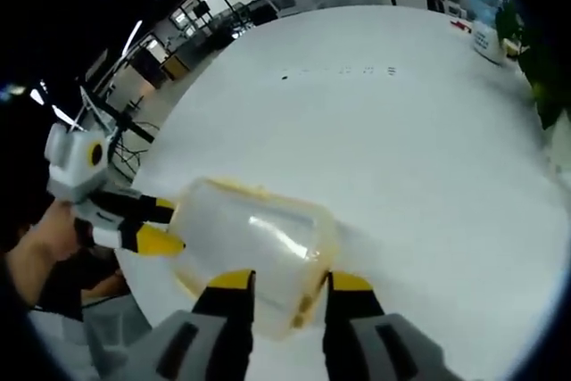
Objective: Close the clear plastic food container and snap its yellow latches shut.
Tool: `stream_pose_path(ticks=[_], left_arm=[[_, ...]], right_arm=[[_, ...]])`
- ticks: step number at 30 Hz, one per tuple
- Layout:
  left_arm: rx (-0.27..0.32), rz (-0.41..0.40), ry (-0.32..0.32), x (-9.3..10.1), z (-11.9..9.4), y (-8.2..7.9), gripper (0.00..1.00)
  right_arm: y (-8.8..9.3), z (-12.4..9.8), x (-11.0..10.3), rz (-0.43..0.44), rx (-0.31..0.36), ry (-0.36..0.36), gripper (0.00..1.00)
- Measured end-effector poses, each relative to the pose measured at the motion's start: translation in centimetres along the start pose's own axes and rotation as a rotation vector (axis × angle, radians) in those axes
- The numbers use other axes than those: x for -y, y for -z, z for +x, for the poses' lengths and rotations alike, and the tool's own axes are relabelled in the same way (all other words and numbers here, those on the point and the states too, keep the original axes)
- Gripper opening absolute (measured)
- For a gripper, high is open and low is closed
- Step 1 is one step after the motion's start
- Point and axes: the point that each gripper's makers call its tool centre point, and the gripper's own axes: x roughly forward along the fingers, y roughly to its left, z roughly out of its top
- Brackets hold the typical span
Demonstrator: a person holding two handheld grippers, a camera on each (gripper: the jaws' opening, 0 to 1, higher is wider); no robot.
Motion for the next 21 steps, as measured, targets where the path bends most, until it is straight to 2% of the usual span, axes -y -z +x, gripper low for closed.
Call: stream_pose_path(ticks=[8,13,17,19,21], left_arm=[[0.031,0.003,-0.003,-0.10,-0.04,-0.10,0.32],[0.014,-0.016,0.005,-0.23,0.01,-0.24,0.33],[0.016,0.027,0.008,-0.13,-0.03,-0.39,0.35],[0.013,-0.004,0.018,0.11,-0.11,-0.48,0.37],[-0.004,0.037,0.016,0.29,-0.02,-0.37,0.39]], right_arm=[[-0.09,-0.06,-0.05,-0.010,0.010,-0.002,0.29],[-0.21,0.20,-0.29,-0.047,-0.003,-0.006,0.32],[-0.26,0.37,-0.39,-0.067,-0.018,-0.012,0.36],[-0.29,0.22,-0.36,-0.085,-0.035,-0.003,0.36],[-0.44,0.26,-0.43,-0.109,-0.039,-0.002,0.36]])
